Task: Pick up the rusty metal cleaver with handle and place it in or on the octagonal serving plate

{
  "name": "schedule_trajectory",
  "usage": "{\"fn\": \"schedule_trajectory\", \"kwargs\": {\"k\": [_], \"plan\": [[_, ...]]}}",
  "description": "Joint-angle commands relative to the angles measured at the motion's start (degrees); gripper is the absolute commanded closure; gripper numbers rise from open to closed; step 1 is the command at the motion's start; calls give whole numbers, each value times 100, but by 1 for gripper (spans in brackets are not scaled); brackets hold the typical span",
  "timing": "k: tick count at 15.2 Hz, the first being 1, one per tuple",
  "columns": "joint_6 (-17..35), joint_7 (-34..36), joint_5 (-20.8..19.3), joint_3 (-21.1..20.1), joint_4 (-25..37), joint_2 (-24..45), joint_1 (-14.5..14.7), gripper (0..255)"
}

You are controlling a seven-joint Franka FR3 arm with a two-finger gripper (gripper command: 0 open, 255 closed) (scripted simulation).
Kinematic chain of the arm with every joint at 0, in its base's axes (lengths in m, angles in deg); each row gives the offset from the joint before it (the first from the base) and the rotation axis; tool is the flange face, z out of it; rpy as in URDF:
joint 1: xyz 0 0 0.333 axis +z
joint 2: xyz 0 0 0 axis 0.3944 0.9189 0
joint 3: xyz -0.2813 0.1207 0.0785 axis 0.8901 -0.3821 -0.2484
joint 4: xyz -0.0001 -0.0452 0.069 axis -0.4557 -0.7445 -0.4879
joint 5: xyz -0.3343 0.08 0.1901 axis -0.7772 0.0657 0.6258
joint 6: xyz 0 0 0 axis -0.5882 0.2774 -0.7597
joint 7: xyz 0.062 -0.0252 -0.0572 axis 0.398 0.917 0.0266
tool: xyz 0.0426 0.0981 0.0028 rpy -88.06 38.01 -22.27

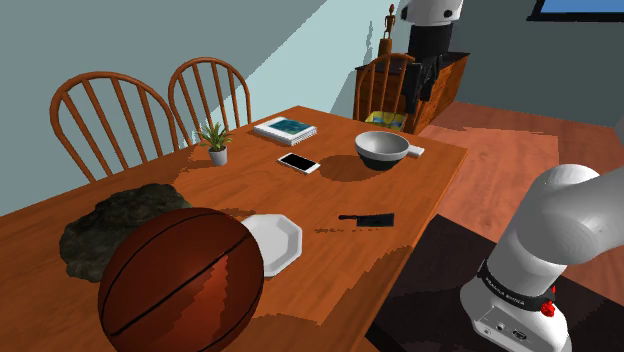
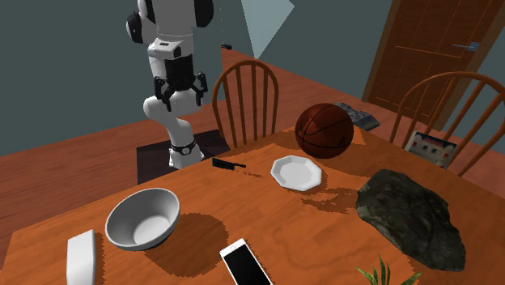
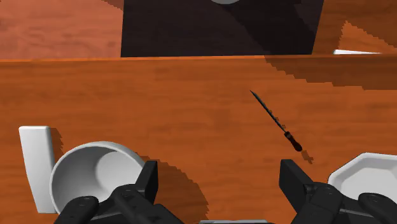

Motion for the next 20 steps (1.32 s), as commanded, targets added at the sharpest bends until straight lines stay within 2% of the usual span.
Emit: {"fn": "schedule_trajectory", "kwargs": {"k": [1, 11, 20], "plan": [[0, 0, 0, 0, 0, 0, 0, 0], [1995, -1037, 319, -86, -1624, 164, 776, 0], [3963, -2024, 678, -219, -2651, 929, 1562, 0]]}}
